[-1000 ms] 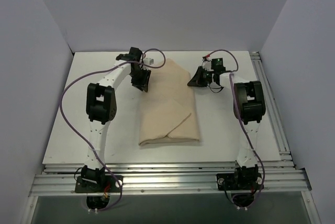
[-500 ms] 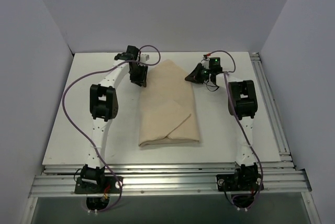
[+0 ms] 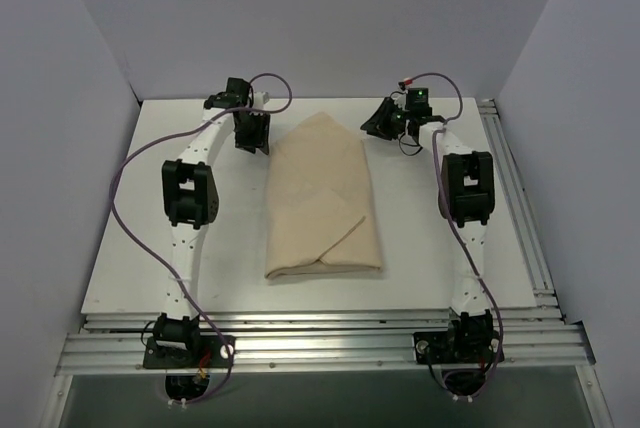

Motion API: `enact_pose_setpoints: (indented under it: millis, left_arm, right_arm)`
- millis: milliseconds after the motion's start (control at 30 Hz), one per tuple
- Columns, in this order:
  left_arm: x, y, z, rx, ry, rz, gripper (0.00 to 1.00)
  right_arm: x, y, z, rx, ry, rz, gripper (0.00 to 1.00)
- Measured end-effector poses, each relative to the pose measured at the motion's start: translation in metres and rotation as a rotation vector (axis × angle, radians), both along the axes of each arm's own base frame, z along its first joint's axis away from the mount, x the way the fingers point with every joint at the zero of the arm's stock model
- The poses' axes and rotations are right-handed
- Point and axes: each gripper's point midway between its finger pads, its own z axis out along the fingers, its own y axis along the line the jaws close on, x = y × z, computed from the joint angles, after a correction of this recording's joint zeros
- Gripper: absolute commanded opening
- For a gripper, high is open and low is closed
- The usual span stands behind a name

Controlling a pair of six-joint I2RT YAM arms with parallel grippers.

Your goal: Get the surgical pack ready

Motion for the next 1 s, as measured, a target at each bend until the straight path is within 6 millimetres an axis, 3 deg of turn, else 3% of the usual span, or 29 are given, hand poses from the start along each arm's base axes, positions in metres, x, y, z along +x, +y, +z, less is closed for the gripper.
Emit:
enact_pose_setpoints:
  millis: [133,200,400,533,600,733,867,1000]
  left_arm:
    - [0.011,0.006,0.01,-0.013,-0.031,0.026,0.55]
    - [0.014,-0.002,0.014,-0.025,-0.048,0.012,0.56]
    - [0.01,-0.031,0.003,-0.046,-0.041,-0.04,0.56]
    - [0.012,-0.029,-0.012,-0.027,-0.028,-0.031,0.56]
    - [0.016,-0.025,-0.012,-0.022,-0.036,-0.019,0.56]
    - [0.019,-0.018,-0.012,-0.01,-0.043,-0.002,0.56]
    - [0.02,-0.017,-0.013,-0.008,-0.045,0.003,0.56]
    - [0.022,-0.019,-0.013,-0.017,-0.053,0.009,0.53]
  right_arm:
    - [0.008,-0.008,0.015,-0.053,-0.03,-0.009,0.37]
    - [-0.002,-0.011,0.011,-0.088,-0.009,0.006,0.48]
    - [-0.059,-0.021,-0.002,-0.178,0.102,0.068,0.54]
    - [-0.097,-0.026,-0.005,-0.21,0.153,0.106,0.54]
    - [-0.104,-0.028,-0.008,-0.216,0.163,0.114,0.53]
    - [-0.082,-0.028,-0.011,-0.203,0.145,0.103,0.48]
    - [-0.035,-0.021,-0.021,-0.165,0.072,0.079,0.45]
    - [-0.019,-0.014,-0.025,-0.108,0.05,0.069,0.45]
